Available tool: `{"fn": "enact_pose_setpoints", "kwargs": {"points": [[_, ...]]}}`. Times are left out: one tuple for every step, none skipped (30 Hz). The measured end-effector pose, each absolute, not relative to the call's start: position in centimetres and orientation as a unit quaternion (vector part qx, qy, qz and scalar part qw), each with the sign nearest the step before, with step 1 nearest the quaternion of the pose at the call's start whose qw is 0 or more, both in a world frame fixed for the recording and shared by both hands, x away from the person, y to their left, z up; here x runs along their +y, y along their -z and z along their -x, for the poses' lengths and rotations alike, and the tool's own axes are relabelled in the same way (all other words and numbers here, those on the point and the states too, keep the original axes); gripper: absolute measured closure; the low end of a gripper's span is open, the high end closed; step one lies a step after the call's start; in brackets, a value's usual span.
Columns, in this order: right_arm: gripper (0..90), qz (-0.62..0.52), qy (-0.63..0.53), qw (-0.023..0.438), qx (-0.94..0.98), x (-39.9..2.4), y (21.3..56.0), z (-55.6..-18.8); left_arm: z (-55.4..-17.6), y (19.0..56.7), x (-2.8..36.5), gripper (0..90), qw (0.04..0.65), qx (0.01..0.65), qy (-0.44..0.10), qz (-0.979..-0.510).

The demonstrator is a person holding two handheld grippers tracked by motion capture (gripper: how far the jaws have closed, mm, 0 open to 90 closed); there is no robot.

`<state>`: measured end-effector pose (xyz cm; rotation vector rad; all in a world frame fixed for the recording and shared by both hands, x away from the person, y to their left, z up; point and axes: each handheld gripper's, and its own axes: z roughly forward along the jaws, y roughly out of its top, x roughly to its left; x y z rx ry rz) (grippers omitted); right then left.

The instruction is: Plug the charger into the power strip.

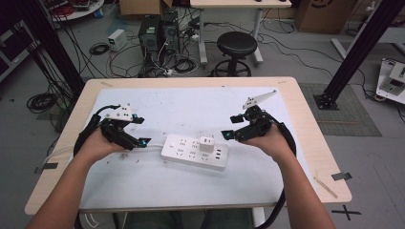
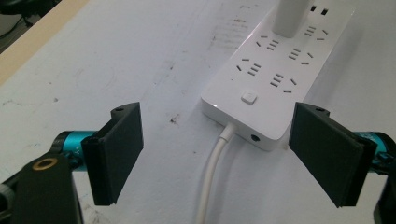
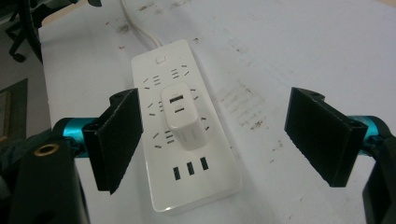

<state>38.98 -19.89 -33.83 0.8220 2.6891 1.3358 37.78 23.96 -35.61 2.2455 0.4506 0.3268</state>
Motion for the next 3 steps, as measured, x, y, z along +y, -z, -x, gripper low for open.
{"fn": "enact_pose_setpoints", "kwargs": {"points": [[19.7,-0.266,-0.428,0.015,0.864,-19.91,33.85,-38.97,-37.78,35.61,23.96,17.9,0.402,0.178,-0.129,-0.889],[19.7,-0.266,-0.428,0.015,0.864,-19.91,33.85,-38.97,-37.78,35.61,23.96,17.9,0.402,0.178,-0.129,-0.889],[19.7,-0.266,-0.428,0.015,0.864,-19.91,33.85,-38.97,-37.91,35.69,24.04,17.9,0.401,0.180,-0.128,-0.889]]}}
